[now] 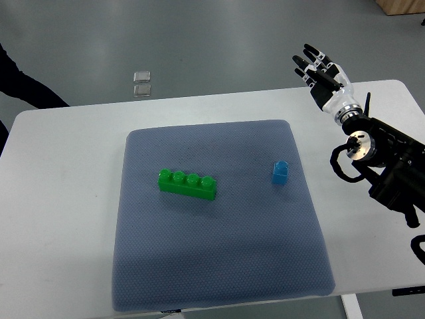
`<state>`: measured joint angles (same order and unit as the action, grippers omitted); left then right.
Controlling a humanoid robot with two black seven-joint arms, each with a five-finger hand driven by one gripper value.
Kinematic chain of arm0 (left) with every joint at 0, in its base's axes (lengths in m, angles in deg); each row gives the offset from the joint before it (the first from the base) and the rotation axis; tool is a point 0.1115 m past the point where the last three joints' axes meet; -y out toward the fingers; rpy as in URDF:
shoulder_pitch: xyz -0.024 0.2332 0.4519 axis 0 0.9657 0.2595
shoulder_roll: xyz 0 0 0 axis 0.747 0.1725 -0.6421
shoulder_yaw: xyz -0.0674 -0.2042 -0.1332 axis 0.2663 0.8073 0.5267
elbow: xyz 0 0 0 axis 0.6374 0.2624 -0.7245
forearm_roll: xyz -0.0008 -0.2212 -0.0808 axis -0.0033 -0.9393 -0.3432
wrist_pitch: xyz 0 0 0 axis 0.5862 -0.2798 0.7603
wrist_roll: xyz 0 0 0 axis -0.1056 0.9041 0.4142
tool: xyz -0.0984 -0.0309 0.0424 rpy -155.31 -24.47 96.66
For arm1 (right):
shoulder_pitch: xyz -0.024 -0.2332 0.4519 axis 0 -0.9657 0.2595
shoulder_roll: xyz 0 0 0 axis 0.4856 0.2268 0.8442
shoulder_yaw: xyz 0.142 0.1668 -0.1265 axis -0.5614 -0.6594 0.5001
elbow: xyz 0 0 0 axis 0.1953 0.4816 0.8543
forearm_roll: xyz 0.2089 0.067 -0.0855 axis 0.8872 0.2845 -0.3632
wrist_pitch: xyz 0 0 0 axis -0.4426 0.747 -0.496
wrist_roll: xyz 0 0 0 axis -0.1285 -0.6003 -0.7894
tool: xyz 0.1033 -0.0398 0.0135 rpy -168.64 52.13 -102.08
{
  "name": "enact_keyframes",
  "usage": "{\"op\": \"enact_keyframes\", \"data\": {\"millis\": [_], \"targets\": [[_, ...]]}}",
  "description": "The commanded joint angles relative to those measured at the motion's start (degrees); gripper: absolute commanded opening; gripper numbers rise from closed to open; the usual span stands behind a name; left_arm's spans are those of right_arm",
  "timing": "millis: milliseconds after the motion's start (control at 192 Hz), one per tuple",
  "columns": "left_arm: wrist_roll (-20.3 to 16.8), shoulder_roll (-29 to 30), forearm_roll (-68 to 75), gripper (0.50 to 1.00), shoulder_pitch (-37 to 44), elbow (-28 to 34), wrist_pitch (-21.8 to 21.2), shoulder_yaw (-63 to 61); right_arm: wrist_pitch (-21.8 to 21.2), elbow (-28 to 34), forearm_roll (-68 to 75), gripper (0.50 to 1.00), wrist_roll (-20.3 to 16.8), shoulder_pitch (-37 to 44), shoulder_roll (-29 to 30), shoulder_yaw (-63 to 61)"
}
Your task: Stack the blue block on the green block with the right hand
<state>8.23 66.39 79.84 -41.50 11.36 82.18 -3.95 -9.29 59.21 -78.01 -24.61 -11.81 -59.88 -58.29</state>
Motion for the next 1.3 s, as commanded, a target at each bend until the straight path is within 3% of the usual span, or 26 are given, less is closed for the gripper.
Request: {"op": "enact_keyframes", "data": {"millis": [0, 1295], "targets": [[0.0, 0.0, 0.0, 1.000, 0.0, 0.0, 0.0, 0.1, 0.0, 0.0, 0.0, 0.913, 0.0, 0.0, 0.0, 0.0], [0.5, 0.0, -0.3, 1.000, 0.4, -0.1, -0.1, 0.1, 0.4, -0.2, 0.0, 0.913, 0.1, 0.2, -0.2, 0.0]]}}
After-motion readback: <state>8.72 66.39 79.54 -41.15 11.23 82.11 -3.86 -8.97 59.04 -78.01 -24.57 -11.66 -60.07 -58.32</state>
